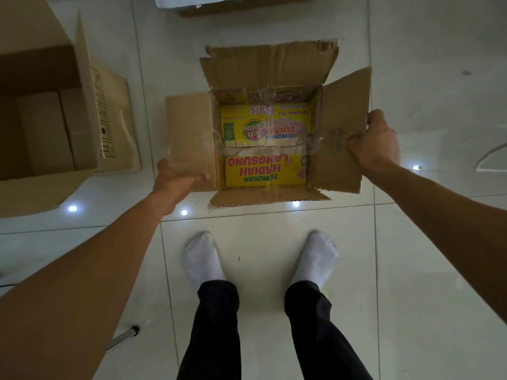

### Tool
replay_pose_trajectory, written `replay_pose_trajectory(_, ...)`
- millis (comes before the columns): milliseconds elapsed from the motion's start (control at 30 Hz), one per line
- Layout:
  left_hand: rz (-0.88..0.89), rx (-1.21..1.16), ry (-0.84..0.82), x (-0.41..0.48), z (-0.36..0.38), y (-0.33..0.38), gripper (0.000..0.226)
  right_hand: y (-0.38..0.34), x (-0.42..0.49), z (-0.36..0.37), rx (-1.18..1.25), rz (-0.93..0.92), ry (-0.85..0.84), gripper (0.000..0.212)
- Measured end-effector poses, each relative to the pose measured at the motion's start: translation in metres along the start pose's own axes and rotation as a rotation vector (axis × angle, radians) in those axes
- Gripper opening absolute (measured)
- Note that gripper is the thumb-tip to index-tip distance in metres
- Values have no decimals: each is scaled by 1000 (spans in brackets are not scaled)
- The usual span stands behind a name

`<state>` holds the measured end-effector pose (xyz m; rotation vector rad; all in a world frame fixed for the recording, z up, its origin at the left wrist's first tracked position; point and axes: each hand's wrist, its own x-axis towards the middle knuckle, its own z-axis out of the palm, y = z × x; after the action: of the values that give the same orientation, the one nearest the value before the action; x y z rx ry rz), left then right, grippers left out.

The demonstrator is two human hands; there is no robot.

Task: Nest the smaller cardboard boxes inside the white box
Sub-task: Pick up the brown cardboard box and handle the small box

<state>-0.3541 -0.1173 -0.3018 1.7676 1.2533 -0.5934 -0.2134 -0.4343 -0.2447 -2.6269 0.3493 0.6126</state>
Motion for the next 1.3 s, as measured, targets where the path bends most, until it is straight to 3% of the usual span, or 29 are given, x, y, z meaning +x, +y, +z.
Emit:
replay_pose_trajectory(133, -47, 14, 56, 7, -6, -3, 114, 2, 2, -2, -7, -1, -11, 29)
replay_pose_trajectory(233, 17, -68, 120, 11, -8, -4, 88, 3, 4, -3, -19, -4, -18, 31)
replay_pose_trajectory(333, 105, 9, 234, 10, -13, -9, 52, -2, 6, -5, -30, -21, -7, 31)
replay_pose_trajectory(400, 171, 52, 233, 6, -17, -12, 39, -8, 8, -6, -39, -40, 4, 30)
replay_pose_trajectory(667, 289, 139, 227, -15, -15, -9, 37, -19, 6, -5, -101, -56, -4, 29)
replay_pose_trajectory(800, 306, 351, 308, -30, -14, -2, 51, -21, -1, -9, -24, -41, -8, 48)
replay_pose_trajectory(900, 422, 497, 393, -43, -16, 3, 64, -30, -8, -14, -56, -130, 92, 63)
replay_pose_trajectory(1067, 658, 414, 331, -66, -28, 13, 52, -69, -31, -14, -117, -427, 136, 61)
replay_pose_trajectory(1300, 709, 128, 416, -79, -84, 25, 29, -153, -83, 15, 122, -408, -182, 40)
